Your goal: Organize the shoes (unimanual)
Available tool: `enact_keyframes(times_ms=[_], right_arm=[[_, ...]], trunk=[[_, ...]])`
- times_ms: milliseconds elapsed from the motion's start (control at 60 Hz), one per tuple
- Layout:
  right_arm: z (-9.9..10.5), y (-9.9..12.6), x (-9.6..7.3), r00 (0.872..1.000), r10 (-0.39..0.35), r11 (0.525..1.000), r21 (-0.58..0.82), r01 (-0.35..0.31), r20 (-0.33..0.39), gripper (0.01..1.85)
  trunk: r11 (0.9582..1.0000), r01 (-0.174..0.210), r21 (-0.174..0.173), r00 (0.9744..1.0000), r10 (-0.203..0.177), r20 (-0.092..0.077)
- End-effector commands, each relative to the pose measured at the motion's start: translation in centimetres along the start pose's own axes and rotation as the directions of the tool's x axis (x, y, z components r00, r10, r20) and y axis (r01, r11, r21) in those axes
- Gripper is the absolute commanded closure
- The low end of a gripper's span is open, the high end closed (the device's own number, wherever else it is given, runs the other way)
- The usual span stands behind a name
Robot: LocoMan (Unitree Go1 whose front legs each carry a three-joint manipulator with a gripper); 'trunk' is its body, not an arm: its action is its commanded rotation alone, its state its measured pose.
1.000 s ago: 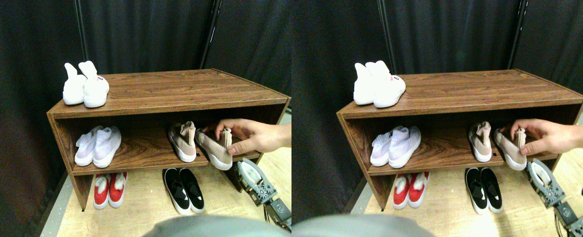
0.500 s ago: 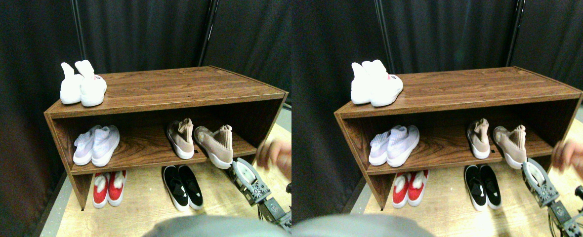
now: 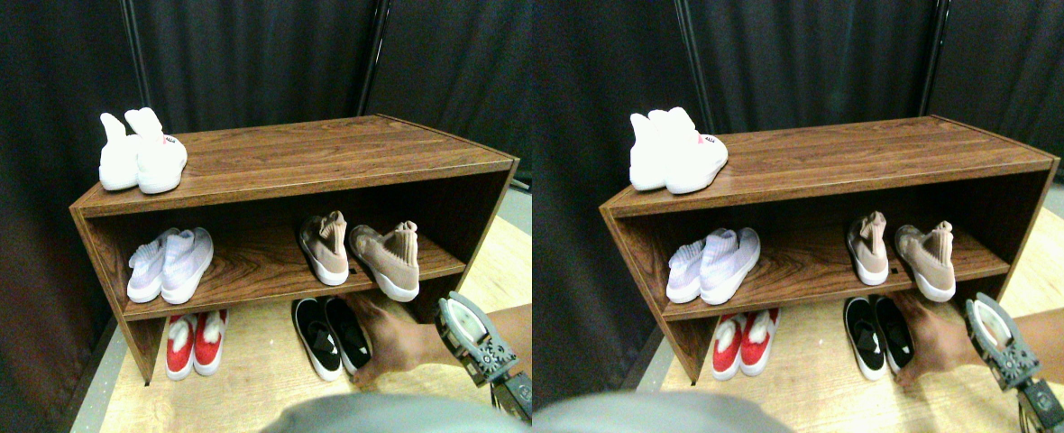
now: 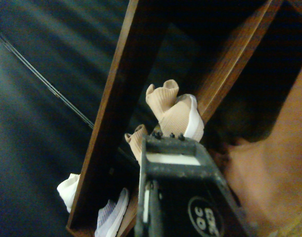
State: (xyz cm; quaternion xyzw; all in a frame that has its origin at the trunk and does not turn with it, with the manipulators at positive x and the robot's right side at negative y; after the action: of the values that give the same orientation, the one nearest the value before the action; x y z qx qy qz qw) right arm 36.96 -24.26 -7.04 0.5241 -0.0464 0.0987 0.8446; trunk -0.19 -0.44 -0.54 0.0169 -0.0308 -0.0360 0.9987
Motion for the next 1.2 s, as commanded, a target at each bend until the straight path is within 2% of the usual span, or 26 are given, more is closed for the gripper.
enact_keyframes(times_ms=[17,200,367,517,817,833,850,867,900,917,950,967,983,1050,1083,1150,1200], right_arm=[[0.0,1.2,-0.2,0.998,0.063,0.998,-0.008,-0.063,0.007,1.8],[0.0,1.5,-1.0,0.998,0.043,0.999,-0.025,-0.042,0.044,1.8],[0.1,1.9,-1.5,0.998,0.046,0.999,-0.017,-0.045,0.043,1.8],[0.1,2.0,-1.7,0.998,0.054,0.998,-0.038,-0.052,0.041,1.8],[0.1,1.9,-1.6,0.998,0.025,0.999,-0.029,-0.023,0.058,1.8],[0.1,1.9,-1.6,0.998,0.018,1.0,-0.02,-0.017,0.054,1.74],[0.1,1.9,-1.6,0.998,0.016,1.0,-0.014,-0.016,0.053,1.6],[0.1,1.9,-1.6,0.998,0.016,1.0,-0.014,-0.016,0.053,1.6],[0.1,1.9,-1.5,0.999,0.002,1.0,-0.009,-0.002,0.041,1.18],[0.1,1.9,-1.5,0.999,0.001,1.0,-0.017,0.0,0.041,1.06],[0.1,1.8,-1.5,0.999,-0.002,0.998,-0.065,0.005,0.045,0.57],[0.1,1.7,-1.4,0.999,-0.003,0.997,-0.075,0.006,0.051,0.4],[0.1,1.7,-1.4,0.999,-0.003,0.997,-0.075,0.006,0.051,0.4],[-0.1,1.5,-0.9,0.997,-0.03,0.997,-0.072,0.035,0.076,0.12],[-0.1,1.3,-0.7,0.995,-0.047,0.997,-0.049,0.051,0.093,0.06],[-0.2,1.1,-0.2,0.991,-0.072,0.996,-0.046,0.078,0.11,0.01],[-0.3,0.8,0.3,0.987,-0.096,0.995,0.014,0.095,0.126,0.01]], trunk=[[0.9998,0.002,-0.019,1.0,-0.002,-0.006],[0.9998,0.005,-0.019,0.9999,-0.005,-0.009],[0.9997,0.015,-0.019,0.9999,-0.015,-0.004],[0.9997,0.016,-0.021,0.9999,-0.016,-0.006],[0.9996,0.017,-0.021,0.9998,-0.018,-0.012],[0.9997,0.018,-0.019,0.9997,-0.018,-0.013],[0.9997,0.018,-0.019,0.9997,-0.018,-0.013],[0.9996,0.018,-0.019,0.9997,-0.019,-0.013],[0.9996,0.018,-0.019,0.9997,-0.019,-0.013],[0.9996,0.018,-0.019,0.9997,-0.019,-0.013],[0.9996,0.018,-0.019,0.9997,-0.019,-0.013],[0.9997,0.019,-0.018,0.9997,-0.019,-0.014],[0.9997,0.019,-0.018,0.9997,-0.019,-0.014],[0.9997,0.019,-0.018,0.9997,-0.019,-0.014],[0.9997,0.019,-0.018,0.9997,-0.019,-0.014],[0.9997,0.017,-0.02,0.9997,-0.017,-0.016],[0.9997,0.017,-0.02,0.9997,-0.017,-0.017]])
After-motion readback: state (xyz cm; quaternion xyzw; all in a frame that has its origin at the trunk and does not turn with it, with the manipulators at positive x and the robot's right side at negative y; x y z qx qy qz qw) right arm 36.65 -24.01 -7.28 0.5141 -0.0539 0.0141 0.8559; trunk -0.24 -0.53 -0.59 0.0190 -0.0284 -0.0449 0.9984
